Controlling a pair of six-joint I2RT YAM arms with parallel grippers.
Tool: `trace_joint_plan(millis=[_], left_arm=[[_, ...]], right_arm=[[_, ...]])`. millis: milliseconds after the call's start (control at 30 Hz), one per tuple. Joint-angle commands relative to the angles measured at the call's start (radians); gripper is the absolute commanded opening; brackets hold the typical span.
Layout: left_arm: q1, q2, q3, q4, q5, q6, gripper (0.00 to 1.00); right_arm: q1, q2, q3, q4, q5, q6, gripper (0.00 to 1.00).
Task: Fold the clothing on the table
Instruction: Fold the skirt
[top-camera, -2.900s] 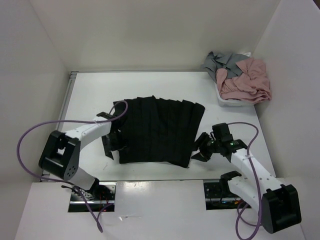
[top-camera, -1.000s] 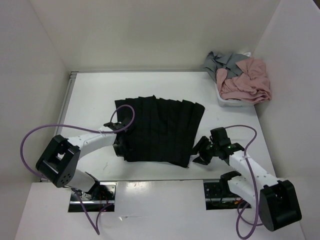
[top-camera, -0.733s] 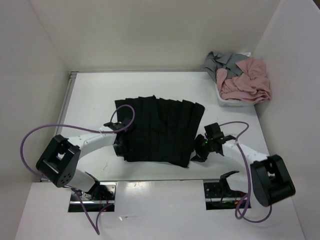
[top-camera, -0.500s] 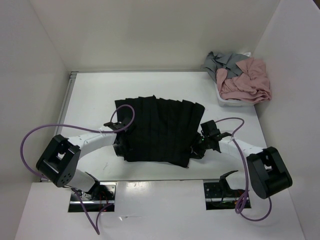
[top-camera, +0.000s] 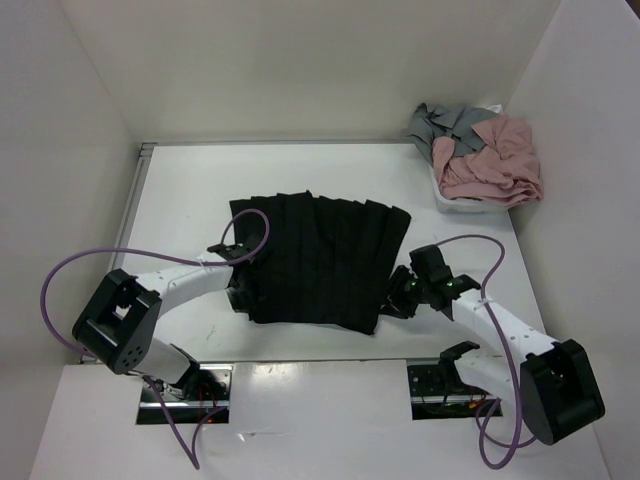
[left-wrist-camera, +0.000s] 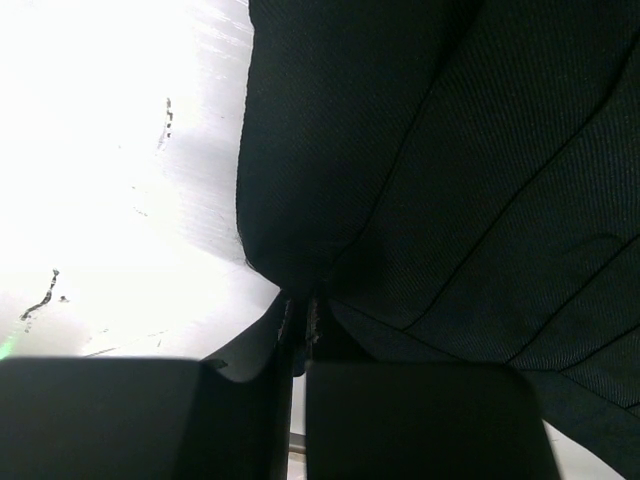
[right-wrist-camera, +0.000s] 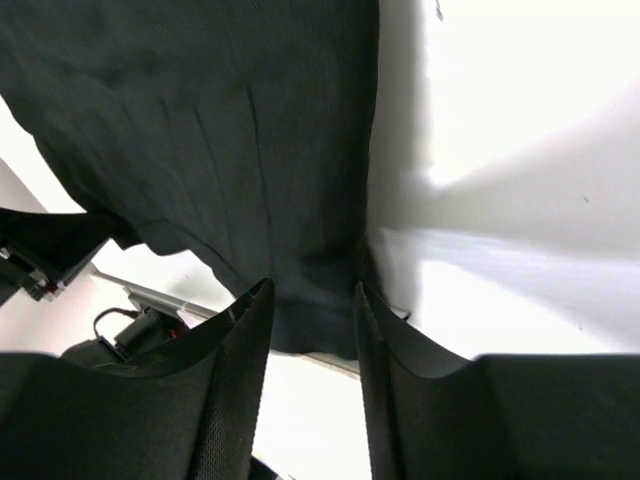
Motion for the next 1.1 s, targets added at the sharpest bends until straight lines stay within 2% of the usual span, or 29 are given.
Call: trace_joint_plan(millis=[0,167,467,733,833,933,967,1067], left_arm=[[-0.006,0.035,-0.017,0.071,0.039,-0.014,0.00],[-0.006,0.035,-0.017,0.071,0.039,-0.014,0.00],[-0.006,0.035,-0.017,0.071,0.039,-0.014,0.00],[-0.006,0.055,-0.017,0.080,0.039,-0.014,0.00],[-0.006,0.055,-0.017,0.080,0.039,-0.014,0.00],[-0.006,0.055,-0.017,0.080,0.039,-0.003,0.00],[-0.006,0.055,-0.017,0.080,0.039,-0.003,0.00],[-0.006,0.045,0.003,0.080,0.039,0.018,0.00]], right_arm=[[0.011,-0.030,-0.040,-0.047,-0.006,0.026,0.43],[0.011,-0.027,-0.087,-0.027,-0.016,0.026,0.39],[0.032,0.014,-0.098,0.004,-0.025,0.025,0.39],[0.101,0.073,-0.137,0.094,-0.005,0.072,0.38],[0.138,0.099,-0.147,0.127,0.023,0.097,0.29],[0.157,0.110,-0.137,0.118,0.075,0.106,0.11],[0.157,0.099,-0.108,0.077,0.114,0.106,0.02],[0.157,0.004,-0.033,-0.022,0.179,0.106,0.00]])
